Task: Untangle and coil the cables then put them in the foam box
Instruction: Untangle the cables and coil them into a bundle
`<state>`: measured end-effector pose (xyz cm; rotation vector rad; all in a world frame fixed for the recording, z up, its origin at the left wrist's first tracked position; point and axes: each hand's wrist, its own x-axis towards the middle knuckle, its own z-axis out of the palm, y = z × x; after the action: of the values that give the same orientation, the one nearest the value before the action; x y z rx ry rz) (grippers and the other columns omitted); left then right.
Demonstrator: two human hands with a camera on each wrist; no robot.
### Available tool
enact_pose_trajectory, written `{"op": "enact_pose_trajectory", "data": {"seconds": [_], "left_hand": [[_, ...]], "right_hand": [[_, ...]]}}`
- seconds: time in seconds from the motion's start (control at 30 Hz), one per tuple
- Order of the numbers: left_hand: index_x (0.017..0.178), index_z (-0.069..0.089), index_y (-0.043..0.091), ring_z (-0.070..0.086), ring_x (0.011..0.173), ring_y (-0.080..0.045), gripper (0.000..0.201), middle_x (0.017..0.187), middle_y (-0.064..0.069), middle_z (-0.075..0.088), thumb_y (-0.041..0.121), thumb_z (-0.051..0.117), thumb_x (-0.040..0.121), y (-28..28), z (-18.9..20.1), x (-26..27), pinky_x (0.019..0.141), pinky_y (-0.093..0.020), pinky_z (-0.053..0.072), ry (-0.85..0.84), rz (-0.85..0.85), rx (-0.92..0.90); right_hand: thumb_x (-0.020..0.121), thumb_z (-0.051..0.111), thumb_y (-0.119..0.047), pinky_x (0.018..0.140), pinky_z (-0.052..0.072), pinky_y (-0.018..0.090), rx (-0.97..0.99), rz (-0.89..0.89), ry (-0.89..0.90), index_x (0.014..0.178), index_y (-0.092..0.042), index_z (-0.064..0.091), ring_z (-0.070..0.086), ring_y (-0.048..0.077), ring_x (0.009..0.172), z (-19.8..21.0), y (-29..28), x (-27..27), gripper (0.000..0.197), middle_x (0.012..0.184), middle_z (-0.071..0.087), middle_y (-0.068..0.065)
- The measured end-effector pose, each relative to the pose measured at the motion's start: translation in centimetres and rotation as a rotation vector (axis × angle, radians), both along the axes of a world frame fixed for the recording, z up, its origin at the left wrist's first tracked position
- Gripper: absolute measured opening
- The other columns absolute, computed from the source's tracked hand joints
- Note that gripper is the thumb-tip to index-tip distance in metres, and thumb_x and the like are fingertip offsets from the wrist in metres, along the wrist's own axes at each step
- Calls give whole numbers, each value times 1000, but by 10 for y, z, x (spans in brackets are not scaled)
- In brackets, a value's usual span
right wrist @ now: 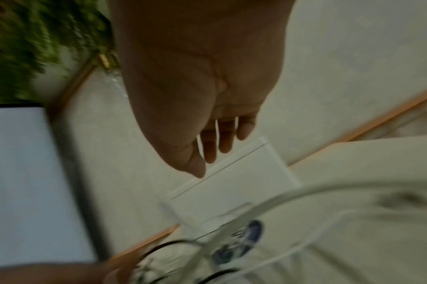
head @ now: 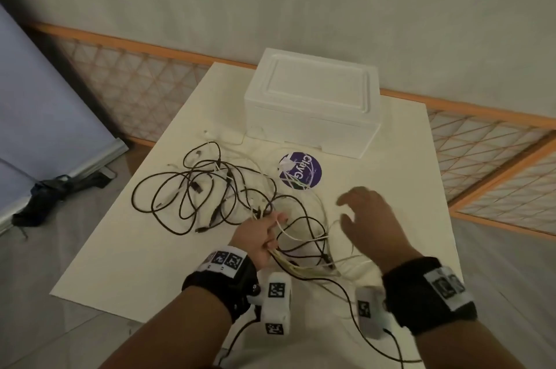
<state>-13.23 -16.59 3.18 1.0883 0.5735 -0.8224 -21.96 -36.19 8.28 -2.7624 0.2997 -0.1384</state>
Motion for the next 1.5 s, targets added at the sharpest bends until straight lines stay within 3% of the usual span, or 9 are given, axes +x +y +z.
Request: {"op": "enact_pose_trajectory", "data": {"seconds": [0.1,0.23,0.47,0.67,0.8,0.87,1.0,1.13,1.5], "left_hand": [[82,59,9,26,32,-7,13,60,-4,63,13,58,94,-8,3,-2,36,-18,24,-39,-88,39],[89,71,7,21,35,-8,7,50,1,26,8,64,88,-13,2,-4,37,-21,21,-70,-104,45],[69,76,9,22,35,-5,31,72,-1,38,11,58,93,-13,-4,2,34,-18,24,-82,-112,-23],[81,62,1,23,29,-5,22,48,2,40,10,51,97,-23,2,13,34,-17,21,-13,4,-13],[84,62,5,22,29,-4,27,60,0,43,13,44,101,-31,0,15,35,-16,21,-27,7,-7],[83,63,6,23,29,-3,23,70,-2,51,12,47,100,-37,2,10,34,-16,22,-43,-20,5],[86,67,6,28,33,-5,11,76,-2,65,8,58,92,-48,7,-4,37,-19,24,-58,-110,1],[99,68,4,42,38,-8,16,69,-4,63,9,70,83,-49,5,-6,41,-22,31,-74,-91,34],[97,63,4,23,31,-4,11,100,-5,71,10,53,96,-24,3,10,34,-17,24,-58,-8,5]], "right_hand": [[84,61,-19,90,43,30,121,210,58,110,-16,64,59,21,101,4,50,19,26,107,66,3],[96,48,-25,78,46,33,187,74,265,112,-15,55,60,23,93,-9,61,30,20,99,66,6],[98,42,-39,64,40,33,211,153,272,67,-23,48,48,13,65,-1,47,19,35,64,50,-5],[74,55,-35,55,35,26,165,399,563,56,-14,40,39,9,52,14,26,-11,31,55,39,1],[79,53,-37,70,46,34,-53,194,705,56,-20,46,54,15,73,14,-8,-19,29,66,51,-1],[82,54,-32,83,46,29,-25,81,603,82,-31,63,58,12,93,20,-12,-18,9,89,62,-9],[90,50,-26,87,43,27,104,13,366,120,-20,58,58,18,105,18,22,9,32,111,65,0],[96,40,-16,80,42,28,-24,149,383,122,-13,53,59,22,103,-2,57,27,29,111,64,5],[92,43,-21,98,44,36,-334,360,795,114,-22,63,54,20,115,4,-5,-8,30,122,59,-2]]}}
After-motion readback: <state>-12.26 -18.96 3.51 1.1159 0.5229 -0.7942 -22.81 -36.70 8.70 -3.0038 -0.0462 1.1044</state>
